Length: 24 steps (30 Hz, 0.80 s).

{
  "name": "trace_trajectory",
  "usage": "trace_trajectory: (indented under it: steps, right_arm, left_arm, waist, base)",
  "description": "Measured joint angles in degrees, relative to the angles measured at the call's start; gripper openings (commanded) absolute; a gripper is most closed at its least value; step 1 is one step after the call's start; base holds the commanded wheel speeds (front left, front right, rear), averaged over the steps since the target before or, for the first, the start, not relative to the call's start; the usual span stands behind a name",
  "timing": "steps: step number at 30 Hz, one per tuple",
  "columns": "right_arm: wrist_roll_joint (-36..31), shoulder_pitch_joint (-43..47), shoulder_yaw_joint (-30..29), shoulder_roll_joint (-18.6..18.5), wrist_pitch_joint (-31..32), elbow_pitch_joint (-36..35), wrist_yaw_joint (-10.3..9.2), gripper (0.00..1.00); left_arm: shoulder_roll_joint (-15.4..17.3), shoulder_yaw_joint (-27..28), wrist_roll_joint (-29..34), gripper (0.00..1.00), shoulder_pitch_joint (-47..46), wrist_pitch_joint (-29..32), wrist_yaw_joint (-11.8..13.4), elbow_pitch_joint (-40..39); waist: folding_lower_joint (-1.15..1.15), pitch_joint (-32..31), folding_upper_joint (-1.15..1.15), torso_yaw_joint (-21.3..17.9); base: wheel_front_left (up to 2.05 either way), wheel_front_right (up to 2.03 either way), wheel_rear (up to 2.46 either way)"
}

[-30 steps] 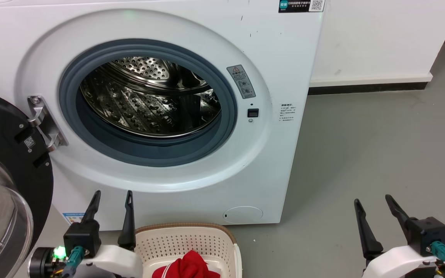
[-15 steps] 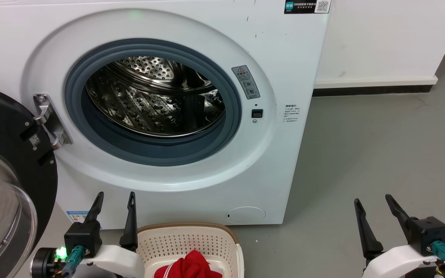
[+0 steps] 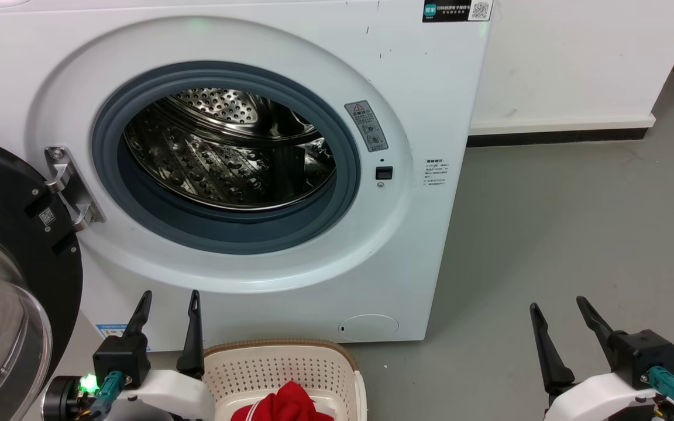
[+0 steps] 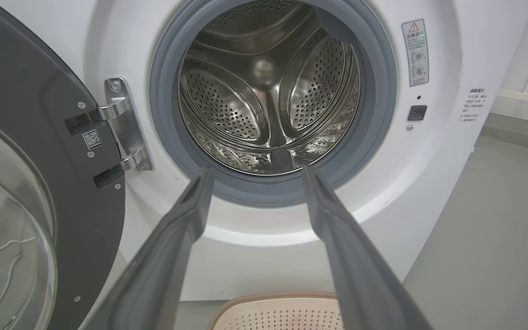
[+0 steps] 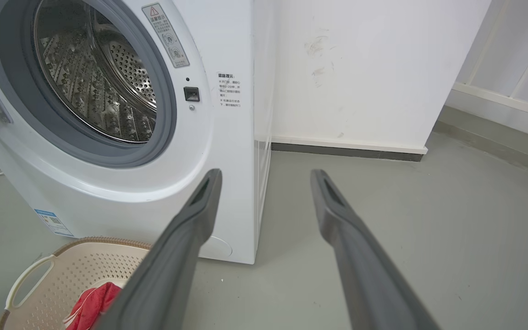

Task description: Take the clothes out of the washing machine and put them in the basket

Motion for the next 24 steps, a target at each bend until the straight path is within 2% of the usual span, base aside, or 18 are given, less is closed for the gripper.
trace_trajectory:
  steps: [5,6,10,24]
  right_arm:
    - [0.3,0.0,-0.1,0.0,0.0,0.2,0.00,1.00]
    - [0.2,0.0,-0.1,0.0,0.0,0.5,0.00,0.00]
    - [1.1,0.5,0.1,0.0,0.1,2.3,0.01,0.00]
    - [18.4,-0.4,-0.3,-0.4,0.2,5.2,0.01,0.00]
  left_arm:
    - [0.2,-0.1,-0.4,1.00,0.0,0.1,0.0,0.1]
    - [0.2,-0.1,-0.5,0.00,0.1,0.1,0.0,0.4]
    - [-0.7,0.1,-1.5,0.00,1.2,0.8,0.0,2.5]
    - [-1.5,2.0,-16.5,0.00,0.9,3.5,-1.9,3.3]
  waist:
    - [0.00,-0.2,0.00,0.2]
    - [0.00,-0.2,0.00,0.2]
    - [0.00,-0.2,0.00,0.2]
    - [0.00,0.3,0.00,0.3]
  base:
    - [0.00,0.00,0.00]
    - [0.00,0.00,0.00]
    - [0.00,0.00,0.00]
    - [0.00,0.00,0.00]
